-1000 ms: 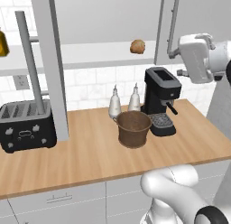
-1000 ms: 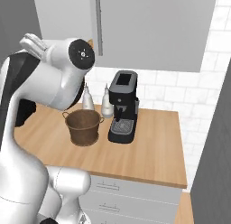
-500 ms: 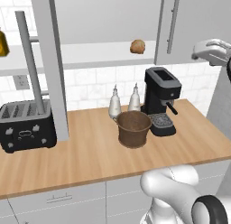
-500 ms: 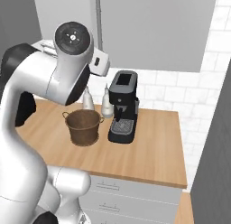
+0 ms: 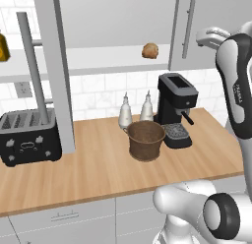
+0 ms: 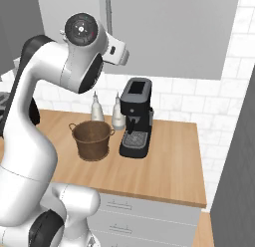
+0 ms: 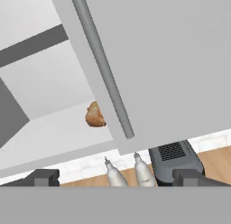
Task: Open the cabinet, pick up the bread from the cabinet and place it in the basket. Then move the basket to the dining counter.
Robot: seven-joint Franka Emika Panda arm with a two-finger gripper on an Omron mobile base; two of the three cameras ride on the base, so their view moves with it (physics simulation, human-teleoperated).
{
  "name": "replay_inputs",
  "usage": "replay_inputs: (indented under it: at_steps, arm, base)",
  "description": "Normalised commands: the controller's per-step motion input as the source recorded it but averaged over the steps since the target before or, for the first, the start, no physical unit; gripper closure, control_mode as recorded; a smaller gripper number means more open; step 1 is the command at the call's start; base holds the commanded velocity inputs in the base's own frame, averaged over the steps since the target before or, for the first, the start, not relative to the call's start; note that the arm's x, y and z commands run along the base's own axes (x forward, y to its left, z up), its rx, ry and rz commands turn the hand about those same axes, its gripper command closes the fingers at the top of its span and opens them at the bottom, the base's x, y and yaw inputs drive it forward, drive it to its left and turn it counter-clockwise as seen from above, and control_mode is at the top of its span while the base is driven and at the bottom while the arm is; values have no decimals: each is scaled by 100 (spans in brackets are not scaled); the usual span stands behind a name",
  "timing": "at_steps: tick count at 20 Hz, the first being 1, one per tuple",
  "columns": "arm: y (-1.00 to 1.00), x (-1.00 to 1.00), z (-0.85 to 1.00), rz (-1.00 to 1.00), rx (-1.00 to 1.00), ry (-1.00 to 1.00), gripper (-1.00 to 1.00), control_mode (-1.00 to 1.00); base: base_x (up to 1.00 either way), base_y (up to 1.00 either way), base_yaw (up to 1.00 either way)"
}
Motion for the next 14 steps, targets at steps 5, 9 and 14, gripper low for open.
replay_inputs:
  at_steps: [5, 9, 14]
  arm:
    - [3, 46, 16, 0, 0, 4, -100, -100]
    - [1, 56, 0, 0, 0, 0, -100, -100]
    - [11, 51, -21, 0, 0, -1, -100, -100]
  base:
    - [0, 0, 0]
    - [0, 0, 0]
    - [0, 0, 0]
